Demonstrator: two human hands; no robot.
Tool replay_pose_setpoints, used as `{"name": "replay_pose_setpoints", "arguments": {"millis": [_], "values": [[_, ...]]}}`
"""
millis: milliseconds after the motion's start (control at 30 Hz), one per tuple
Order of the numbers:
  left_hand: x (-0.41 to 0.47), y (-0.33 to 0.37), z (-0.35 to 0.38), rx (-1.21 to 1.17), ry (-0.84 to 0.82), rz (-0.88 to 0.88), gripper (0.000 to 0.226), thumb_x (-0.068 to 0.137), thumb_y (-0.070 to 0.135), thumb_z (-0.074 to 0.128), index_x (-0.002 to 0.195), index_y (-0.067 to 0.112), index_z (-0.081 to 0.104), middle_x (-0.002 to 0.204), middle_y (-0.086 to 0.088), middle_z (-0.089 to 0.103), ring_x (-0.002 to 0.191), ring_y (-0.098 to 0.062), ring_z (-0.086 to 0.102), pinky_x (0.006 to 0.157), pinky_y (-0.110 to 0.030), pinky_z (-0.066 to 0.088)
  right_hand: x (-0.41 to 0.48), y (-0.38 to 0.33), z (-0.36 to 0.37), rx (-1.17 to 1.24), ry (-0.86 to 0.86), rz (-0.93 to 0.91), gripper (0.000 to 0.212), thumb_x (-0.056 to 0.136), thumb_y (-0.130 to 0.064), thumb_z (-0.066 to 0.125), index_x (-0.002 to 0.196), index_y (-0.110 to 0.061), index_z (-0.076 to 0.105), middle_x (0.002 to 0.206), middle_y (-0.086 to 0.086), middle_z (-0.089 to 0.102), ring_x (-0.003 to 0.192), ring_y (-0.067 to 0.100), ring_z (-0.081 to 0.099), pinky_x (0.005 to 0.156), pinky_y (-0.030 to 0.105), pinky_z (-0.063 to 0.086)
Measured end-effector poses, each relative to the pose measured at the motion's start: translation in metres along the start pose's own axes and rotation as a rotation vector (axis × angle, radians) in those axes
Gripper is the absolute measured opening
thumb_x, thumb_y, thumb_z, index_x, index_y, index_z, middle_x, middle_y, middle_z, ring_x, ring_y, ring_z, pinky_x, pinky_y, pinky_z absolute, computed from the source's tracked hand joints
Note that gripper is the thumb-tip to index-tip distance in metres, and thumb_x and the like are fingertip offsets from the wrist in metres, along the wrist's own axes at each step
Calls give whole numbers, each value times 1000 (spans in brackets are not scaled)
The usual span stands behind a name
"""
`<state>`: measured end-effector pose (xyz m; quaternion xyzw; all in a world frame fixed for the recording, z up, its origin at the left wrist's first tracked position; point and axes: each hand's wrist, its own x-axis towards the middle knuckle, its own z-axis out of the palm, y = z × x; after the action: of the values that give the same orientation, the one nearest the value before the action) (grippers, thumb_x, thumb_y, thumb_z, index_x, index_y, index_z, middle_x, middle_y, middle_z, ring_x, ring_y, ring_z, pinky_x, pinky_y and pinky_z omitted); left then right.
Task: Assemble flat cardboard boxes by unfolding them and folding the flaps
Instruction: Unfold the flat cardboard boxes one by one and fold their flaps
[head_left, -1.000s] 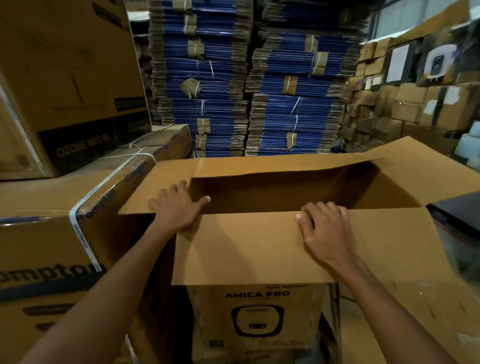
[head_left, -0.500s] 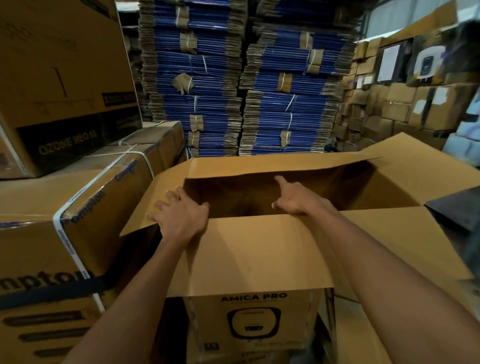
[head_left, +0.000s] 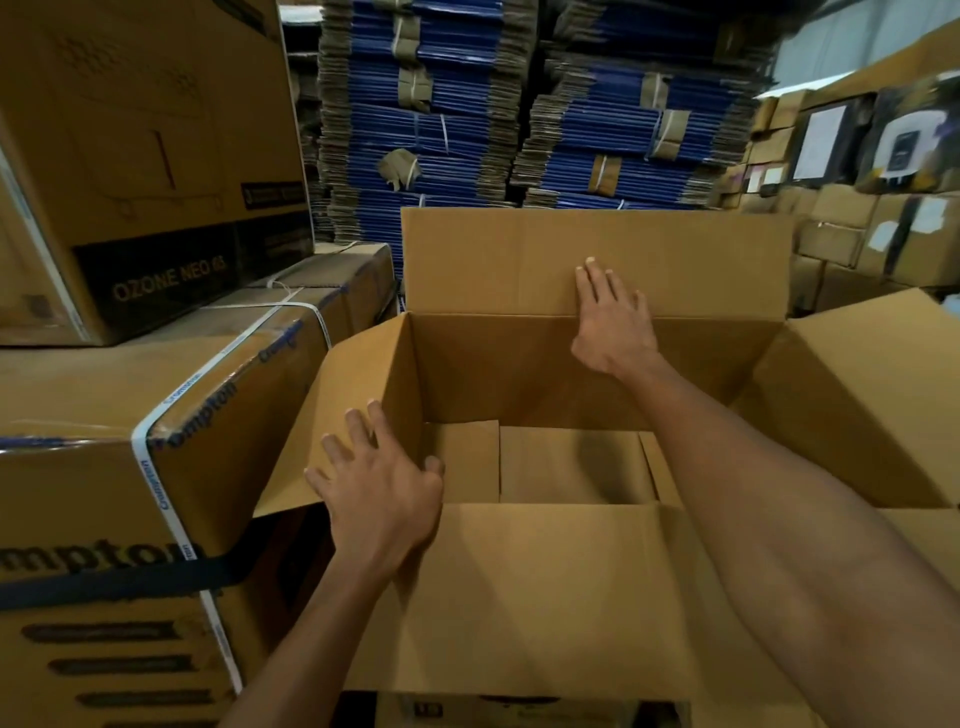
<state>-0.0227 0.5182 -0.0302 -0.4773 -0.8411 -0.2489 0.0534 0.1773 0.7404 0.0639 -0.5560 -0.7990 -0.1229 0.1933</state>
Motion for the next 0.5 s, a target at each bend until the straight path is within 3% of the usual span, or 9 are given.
{"name": "replay_pose_setpoints", "arguments": {"millis": [67,233,333,433,500], "values": [[-1,2,-1,5,-2,2,92,95,61,42,162,16,-2,170,-11,6,153,-43,12,120,-67,15,7,0,2,-4,-80,14,95,93,-22,64,163,-18,0,170,3,-5,156,28,3,124,56,15],[-4,3,-4,28,-22,18,89,97,60,38,162,15,-4,170,-13,3,154,-44,8,120,-68,11,18,6,14,-11,-303,25,78,92,-29,65,157,-19,23,161,8,30,148,29,28,120,57,24],[0,5,-6,27,-35,6,88,97,60,37,162,16,-2,170,-13,4,153,-44,9,120,-68,12,20,6,14,18,-369,22,84,92,-28,65,160,-22,16,165,7,22,151,30,21,122,58,19],[6,5,-6,9,-55,-14,89,96,59,40,162,16,-2,170,-13,6,153,-45,10,120,-68,12,6,0,12,35,-315,-22,92,91,-25,65,162,-21,7,169,6,5,155,30,7,124,58,14],[11,8,-7,11,-63,-13,88,96,59,40,162,15,1,169,-13,10,152,-45,13,119,-69,13,-11,-7,14,100,-290,-13,89,91,-22,62,162,-19,8,170,6,5,155,29,10,123,56,18]]}}
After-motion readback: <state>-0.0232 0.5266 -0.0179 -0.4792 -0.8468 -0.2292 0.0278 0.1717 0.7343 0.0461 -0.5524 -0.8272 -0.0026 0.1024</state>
